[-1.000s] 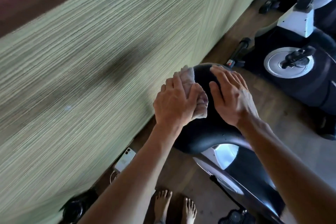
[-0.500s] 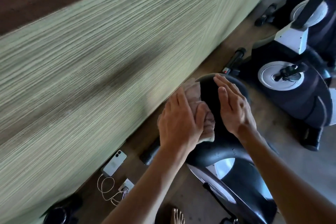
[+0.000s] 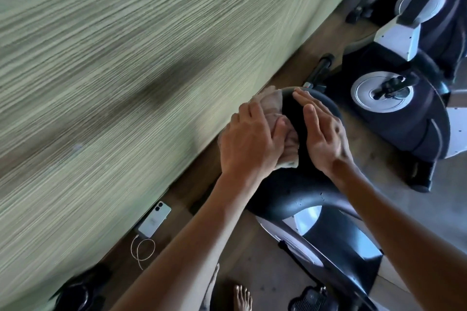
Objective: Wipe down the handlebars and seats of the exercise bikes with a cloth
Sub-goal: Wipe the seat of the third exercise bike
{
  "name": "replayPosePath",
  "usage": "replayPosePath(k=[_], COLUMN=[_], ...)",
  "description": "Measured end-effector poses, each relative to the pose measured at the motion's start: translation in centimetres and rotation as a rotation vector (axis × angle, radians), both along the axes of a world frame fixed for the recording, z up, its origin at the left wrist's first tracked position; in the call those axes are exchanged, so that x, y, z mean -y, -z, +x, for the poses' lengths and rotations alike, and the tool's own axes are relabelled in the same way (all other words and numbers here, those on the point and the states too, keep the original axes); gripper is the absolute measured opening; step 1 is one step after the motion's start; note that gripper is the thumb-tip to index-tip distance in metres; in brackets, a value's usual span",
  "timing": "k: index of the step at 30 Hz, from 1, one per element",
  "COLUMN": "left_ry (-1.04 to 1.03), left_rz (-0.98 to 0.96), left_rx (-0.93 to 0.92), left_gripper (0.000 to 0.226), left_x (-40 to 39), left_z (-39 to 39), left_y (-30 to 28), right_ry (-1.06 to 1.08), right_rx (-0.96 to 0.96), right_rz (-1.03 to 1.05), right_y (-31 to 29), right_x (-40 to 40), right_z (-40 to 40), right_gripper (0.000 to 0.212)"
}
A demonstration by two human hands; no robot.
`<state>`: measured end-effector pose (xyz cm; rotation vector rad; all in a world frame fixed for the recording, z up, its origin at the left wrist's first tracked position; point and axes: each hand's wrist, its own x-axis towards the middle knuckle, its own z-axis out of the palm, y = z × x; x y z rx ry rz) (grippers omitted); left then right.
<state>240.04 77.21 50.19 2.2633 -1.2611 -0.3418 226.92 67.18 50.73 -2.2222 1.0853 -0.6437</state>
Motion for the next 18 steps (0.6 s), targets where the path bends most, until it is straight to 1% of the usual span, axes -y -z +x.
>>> replayPosePath(k=[3,6,8,11,13,15,18], left_ry=[-0.081,-0.123,-0.095,-0.019,-0.001,-0.019,-0.023], left_rz=[-0.063,-0.043,-0.006,0.093,0.128,0.101,0.020], left_rx=[-0.112,-0.148,-0.088,0.046,0.104,0.125,0.158], left_gripper=[0.076,0.081,0.079,0.071,0.071,0.072,0.076], left_x=[-4.0,-6.2,-4.5,0.2,1.4,0.4,-3.4], left_z=[-1.7,-3.3,-2.6,-1.0,-0.7,-1.6,-4.1], left_y=[0.3,0.0,-0.4,-1.0,-1.0,-0.8,-0.1], right_ry=[-0.005,-0.027,-0.031,-0.037,-0.036,-0.041,-0.047], right_rx=[-0.008,-0.023,-0.025,0.006,0.028,0.026,0.049], right_rz=[-0.010,-0.006,0.006,0.011,0.029,0.036,0.045], right_y=[-0.1,-0.3,-0.4,-0.5,-0.5,-0.6,-0.7], right_x=[-0.3,-0.4,-0.4,-0.2,-0.3,-0.2,-0.2], right_z=[-0.1,-0.2,-0.3,-0.4,-0.4,-0.4,-0.5], right_gripper=[0.061,0.062,0.065,0.067,0.067,0.070,0.072])
